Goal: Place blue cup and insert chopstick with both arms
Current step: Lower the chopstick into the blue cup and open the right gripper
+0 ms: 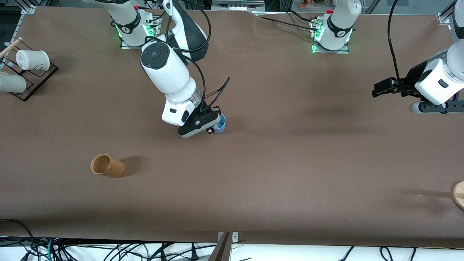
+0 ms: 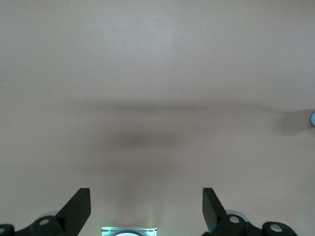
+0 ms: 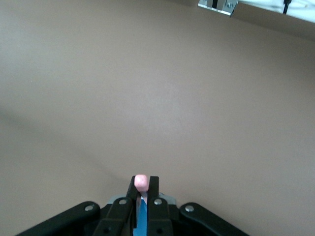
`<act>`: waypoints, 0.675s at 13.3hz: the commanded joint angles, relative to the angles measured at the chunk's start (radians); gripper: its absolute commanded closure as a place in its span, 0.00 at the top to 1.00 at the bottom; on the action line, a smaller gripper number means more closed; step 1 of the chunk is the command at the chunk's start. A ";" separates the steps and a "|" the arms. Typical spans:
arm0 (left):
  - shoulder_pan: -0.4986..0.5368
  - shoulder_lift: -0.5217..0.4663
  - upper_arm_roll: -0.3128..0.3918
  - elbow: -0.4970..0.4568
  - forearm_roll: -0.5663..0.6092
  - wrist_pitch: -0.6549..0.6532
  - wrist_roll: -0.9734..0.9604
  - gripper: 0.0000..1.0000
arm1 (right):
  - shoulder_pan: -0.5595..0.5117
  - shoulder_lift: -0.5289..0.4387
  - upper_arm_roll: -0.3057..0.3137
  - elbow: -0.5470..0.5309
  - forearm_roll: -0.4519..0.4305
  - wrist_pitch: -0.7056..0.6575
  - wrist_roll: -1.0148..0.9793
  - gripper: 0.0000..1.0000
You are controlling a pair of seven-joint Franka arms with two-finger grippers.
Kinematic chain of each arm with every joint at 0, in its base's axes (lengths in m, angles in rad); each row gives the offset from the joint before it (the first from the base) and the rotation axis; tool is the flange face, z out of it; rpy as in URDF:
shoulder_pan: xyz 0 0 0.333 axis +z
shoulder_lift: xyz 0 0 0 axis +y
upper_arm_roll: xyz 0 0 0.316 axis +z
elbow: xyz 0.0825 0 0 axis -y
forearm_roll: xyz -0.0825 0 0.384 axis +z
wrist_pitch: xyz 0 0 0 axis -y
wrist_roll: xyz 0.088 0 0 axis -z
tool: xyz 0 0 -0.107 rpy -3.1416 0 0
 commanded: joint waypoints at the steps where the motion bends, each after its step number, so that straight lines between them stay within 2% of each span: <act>1: -0.003 -0.011 0.000 -0.001 0.011 0.007 0.019 1.00 | 0.019 -0.043 -0.012 -0.057 0.008 0.018 0.012 0.00; 2: -0.003 -0.011 0.000 -0.001 0.011 0.007 0.018 1.00 | 0.019 -0.043 -0.011 -0.060 0.010 0.019 0.014 0.00; 3: -0.003 -0.011 0.000 -0.001 0.011 0.008 0.019 1.00 | 0.019 -0.043 -0.011 -0.073 0.013 0.022 0.014 0.06; 4: -0.002 -0.011 0.000 -0.001 0.011 0.008 0.019 1.00 | 0.019 -0.043 -0.011 -0.079 0.015 0.021 0.015 0.48; 5: -0.003 -0.011 0.000 -0.001 0.011 0.008 0.019 1.00 | 0.019 -0.043 -0.011 -0.080 0.016 0.015 0.015 0.99; 9: -0.002 -0.011 0.000 -0.001 0.011 0.008 0.019 1.00 | 0.017 -0.084 -0.014 -0.067 0.013 -0.058 0.050 1.00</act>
